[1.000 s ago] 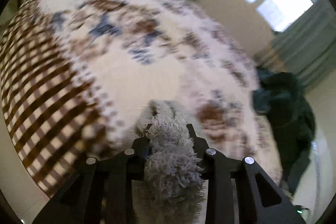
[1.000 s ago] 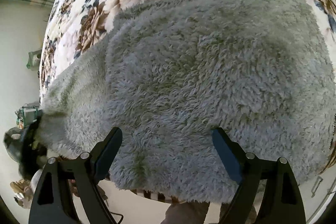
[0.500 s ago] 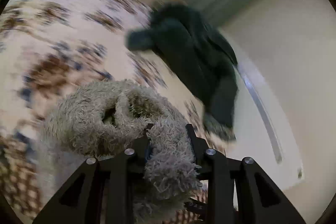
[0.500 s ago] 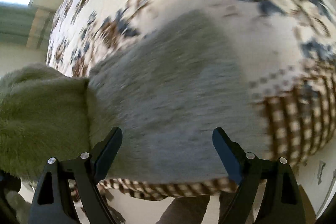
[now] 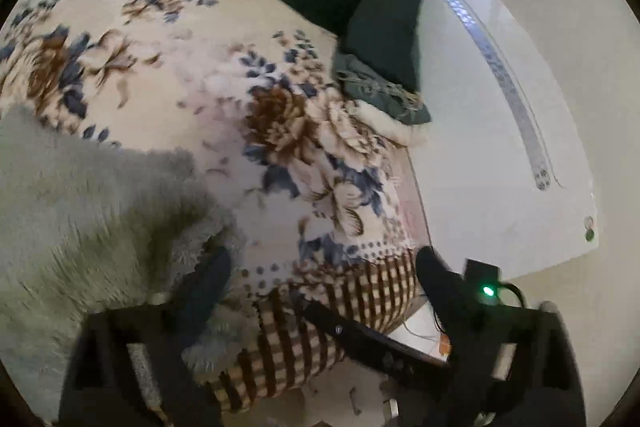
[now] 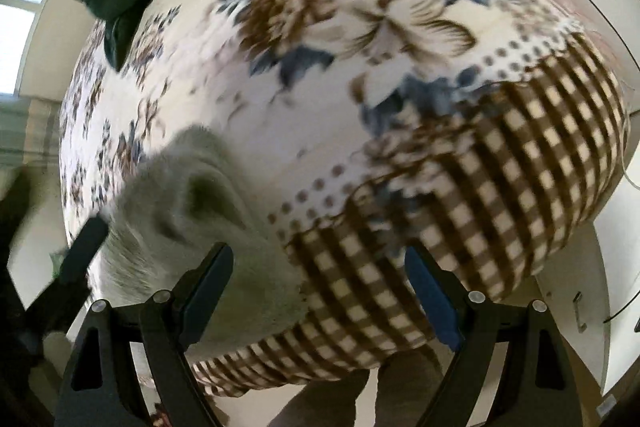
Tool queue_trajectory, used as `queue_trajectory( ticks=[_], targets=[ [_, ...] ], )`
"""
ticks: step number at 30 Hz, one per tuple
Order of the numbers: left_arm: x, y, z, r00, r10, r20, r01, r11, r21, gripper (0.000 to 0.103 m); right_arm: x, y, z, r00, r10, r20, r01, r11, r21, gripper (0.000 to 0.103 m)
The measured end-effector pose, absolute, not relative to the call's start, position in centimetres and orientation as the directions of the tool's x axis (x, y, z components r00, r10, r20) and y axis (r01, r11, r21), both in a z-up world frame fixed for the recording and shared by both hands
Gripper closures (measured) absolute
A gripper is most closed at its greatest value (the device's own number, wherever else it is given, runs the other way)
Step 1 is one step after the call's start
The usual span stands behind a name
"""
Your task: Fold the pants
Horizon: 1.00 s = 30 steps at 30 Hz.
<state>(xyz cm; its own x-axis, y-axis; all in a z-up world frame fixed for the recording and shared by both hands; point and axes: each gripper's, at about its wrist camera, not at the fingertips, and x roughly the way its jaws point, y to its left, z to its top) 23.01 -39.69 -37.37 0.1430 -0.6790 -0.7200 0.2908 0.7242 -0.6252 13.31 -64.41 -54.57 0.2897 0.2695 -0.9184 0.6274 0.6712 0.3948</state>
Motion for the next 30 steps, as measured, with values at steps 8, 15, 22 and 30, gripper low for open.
queue_trajectory(
  ticks=[8,15,22,30],
  targets=[
    [27.8,-25.4,-36.2,0.329,-0.442,-0.834,0.069,0.892,-0.446,0.008,16.8,-63.3,-53.9,0.400,0.465,-0.790,0.559,0.560,0.612,0.013],
    [31.4,-16.6,-41.8,0.292,-0.245,-0.924,-0.089,0.955,-0.282,0.008,23.7,-55.8,-56.0,0.242,0.550,-0.799,0.432,0.676,0.597,0.014],
    [31.3,-17.4,-46.1,0.197,-0.263,-0.944,-0.068,0.957,-0.281,0.008,23.3,-58.1,-56.1,0.249,0.274,-0.929,0.530,0.764,0.367,0.089],
    [30.2,-18.0,-46.5,0.179,-0.312,-0.933,-0.076,0.941,-0.330,0.008,23.5,-63.0,-56.0,0.254,0.410,-0.876,0.607,0.638,0.474,0.059]
  ],
)
